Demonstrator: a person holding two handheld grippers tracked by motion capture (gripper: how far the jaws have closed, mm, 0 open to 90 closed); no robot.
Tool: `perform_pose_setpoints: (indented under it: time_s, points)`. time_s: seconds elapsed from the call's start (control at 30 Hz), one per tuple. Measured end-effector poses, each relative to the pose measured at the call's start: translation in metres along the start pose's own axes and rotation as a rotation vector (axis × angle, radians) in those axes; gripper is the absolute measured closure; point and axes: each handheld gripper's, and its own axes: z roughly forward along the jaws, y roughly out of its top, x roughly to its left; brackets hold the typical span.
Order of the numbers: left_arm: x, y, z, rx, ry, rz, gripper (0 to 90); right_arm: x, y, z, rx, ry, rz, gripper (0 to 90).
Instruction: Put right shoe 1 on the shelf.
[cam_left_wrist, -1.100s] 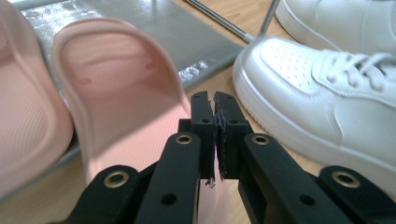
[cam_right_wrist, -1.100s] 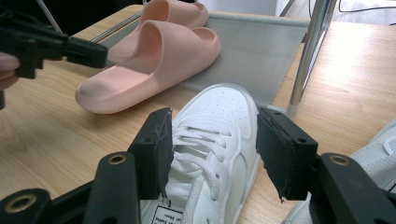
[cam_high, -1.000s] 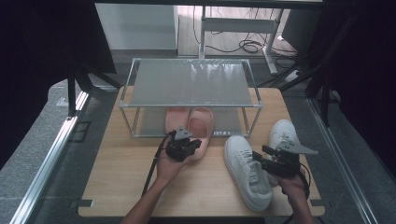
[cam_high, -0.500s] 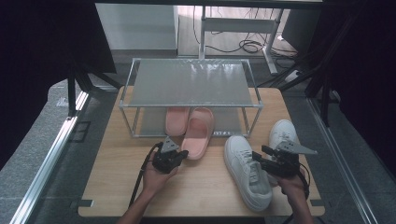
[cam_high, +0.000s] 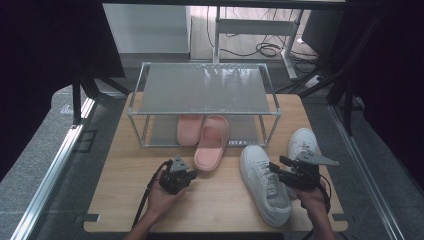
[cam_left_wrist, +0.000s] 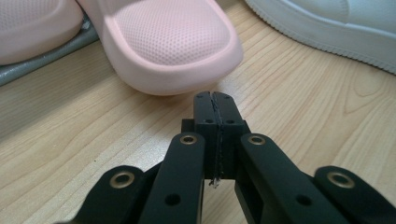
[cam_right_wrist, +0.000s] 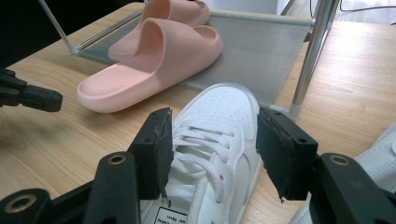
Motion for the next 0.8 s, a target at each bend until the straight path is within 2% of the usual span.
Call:
perform_pose_setpoints:
  time_s: [0.37,0.57,0.8]
  points:
    - [-0.005,0.007,0.018,0.039,0.009,0.051,90.0,-0.001,0.0,0.0,-0.001,0.001,0.002,46.7]
    - [-0.009,0.015,0.026,0.048,0.009,0.066,90.0,-0.001,0.0,0.0,0.002,0.001,0.003,46.7]
    - [-0.01,0.022,0.036,0.053,0.016,0.065,90.0,-0.002,-0.001,0.0,0.0,-0.002,0.005,46.7]
